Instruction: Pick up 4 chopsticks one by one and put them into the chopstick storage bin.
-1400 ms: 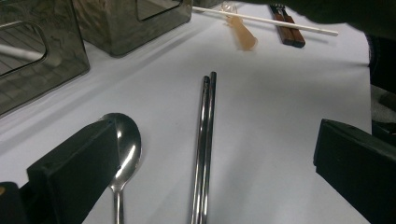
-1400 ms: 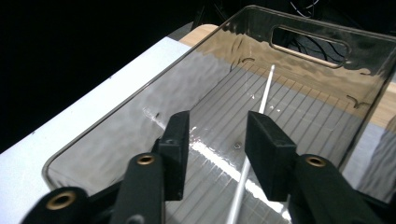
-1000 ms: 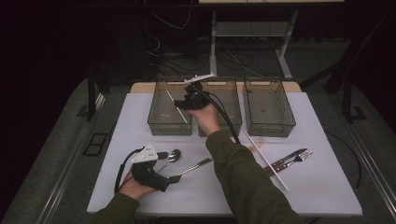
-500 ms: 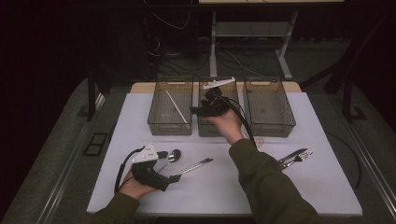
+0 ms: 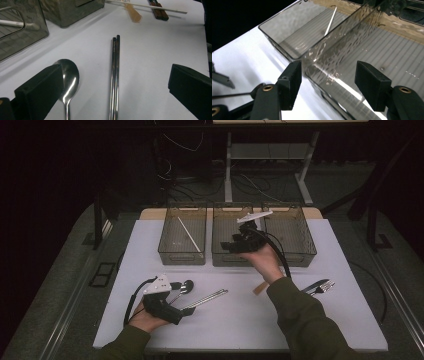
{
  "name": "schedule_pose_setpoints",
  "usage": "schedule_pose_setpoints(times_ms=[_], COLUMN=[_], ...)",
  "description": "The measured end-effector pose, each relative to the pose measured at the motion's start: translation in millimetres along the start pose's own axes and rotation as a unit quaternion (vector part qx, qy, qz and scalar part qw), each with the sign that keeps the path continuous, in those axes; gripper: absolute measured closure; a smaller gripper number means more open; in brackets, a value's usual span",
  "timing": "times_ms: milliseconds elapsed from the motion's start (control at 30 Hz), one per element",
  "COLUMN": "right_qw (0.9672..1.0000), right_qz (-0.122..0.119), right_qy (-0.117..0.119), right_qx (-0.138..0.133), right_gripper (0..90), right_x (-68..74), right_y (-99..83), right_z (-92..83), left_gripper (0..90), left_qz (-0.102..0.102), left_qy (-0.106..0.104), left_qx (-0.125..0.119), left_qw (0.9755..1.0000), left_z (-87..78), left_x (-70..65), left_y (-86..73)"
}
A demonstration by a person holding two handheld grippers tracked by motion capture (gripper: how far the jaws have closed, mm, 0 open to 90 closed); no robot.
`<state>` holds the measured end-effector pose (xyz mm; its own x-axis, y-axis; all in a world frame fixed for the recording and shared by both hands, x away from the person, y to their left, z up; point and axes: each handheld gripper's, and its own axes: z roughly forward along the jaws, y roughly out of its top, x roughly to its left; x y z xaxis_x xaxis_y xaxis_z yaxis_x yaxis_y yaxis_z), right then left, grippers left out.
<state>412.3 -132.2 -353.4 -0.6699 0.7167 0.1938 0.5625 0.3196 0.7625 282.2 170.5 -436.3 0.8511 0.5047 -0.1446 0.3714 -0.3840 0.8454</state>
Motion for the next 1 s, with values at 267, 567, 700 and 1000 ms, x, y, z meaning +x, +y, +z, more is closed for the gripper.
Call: schedule_pose_setpoints(times_ms=[267,567,700,1000], right_qw=[0.9999,0.9997,0.9994,0.9983], right_qz=[-0.006,0.004,0.004,0.005], right_qy=[-0.007,-0.014,-0.02,-0.035], right_qx=[0.01,0.022,0.029,0.046], right_gripper=[38.1,38.0,38.0,38.8], right_x=[-10.8,-26.1,-31.0,-36.9], right_y=[-24.6,-56.0,-68.3,-95.7], right_z=[-22.1,-44.7,-53.9,-75.1], left_gripper=[0.0,0.0,0.0,0.0], left_qz=[0.006,0.005,0.009,0.008], left_qy=[0.003,0.005,0.004,0.002], left_qx=[0.005,0.007,0.009,0.008], left_qw=[1.0,1.0,0.9999,0.9999], left_z=[2.2,1.5,1.2,1.8], left_x=[0.7,0.1,0.0,-1.7], left_y=[-0.1,0.1,0.4,1.0])
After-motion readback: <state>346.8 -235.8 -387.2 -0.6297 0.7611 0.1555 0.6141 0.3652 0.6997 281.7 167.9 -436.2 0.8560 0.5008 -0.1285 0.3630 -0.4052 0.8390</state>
